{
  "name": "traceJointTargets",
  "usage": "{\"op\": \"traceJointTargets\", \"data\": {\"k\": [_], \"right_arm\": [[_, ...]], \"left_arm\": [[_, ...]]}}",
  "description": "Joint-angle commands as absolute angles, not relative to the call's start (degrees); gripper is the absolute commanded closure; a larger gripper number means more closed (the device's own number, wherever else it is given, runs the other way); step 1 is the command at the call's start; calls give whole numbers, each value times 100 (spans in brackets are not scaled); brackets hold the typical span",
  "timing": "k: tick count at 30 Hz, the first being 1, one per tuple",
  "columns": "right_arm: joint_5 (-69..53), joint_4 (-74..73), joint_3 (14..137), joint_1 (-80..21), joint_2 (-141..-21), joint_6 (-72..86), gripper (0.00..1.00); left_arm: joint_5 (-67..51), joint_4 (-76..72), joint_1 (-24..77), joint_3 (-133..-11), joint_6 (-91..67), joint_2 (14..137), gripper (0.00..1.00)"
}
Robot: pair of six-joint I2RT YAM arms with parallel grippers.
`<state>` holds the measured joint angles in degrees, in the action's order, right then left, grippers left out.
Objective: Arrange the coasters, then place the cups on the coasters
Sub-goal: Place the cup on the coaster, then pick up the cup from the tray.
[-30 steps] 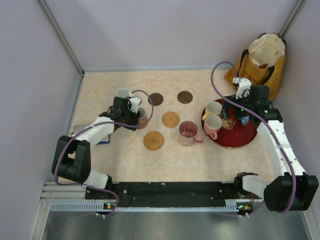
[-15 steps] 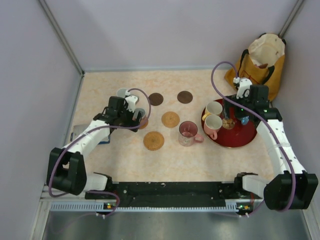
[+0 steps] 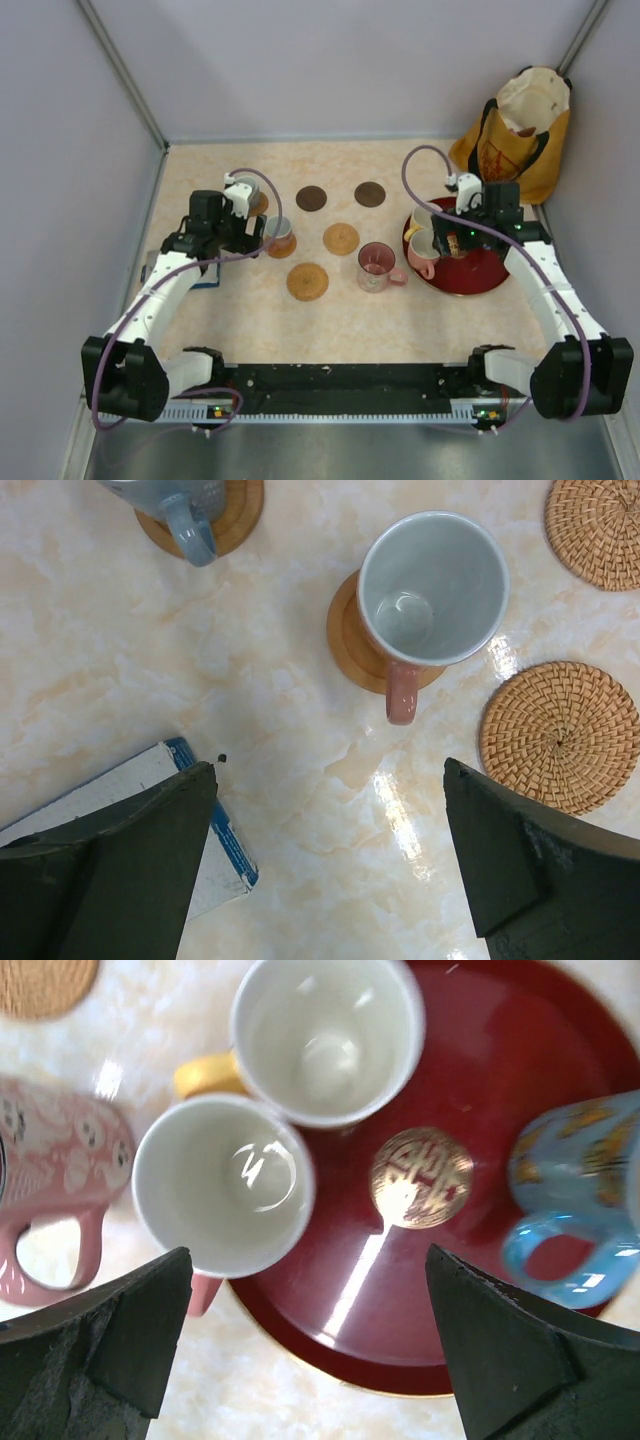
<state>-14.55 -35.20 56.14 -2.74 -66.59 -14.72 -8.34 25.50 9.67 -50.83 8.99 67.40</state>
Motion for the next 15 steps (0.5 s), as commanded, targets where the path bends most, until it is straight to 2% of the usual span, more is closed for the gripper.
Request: {"op": "traceJointTargets", "data": {"k": [1,15], "right_arm": [[-1539,-3647,5125,-746,-6416,-1942,3],[-1169,-3226,4825,-923,-7013,-1591,6]], "left_arm": [[-914,2593,870,-5168,976,6539,1],[-818,2487,861,-5080,967,6566,1]]}}
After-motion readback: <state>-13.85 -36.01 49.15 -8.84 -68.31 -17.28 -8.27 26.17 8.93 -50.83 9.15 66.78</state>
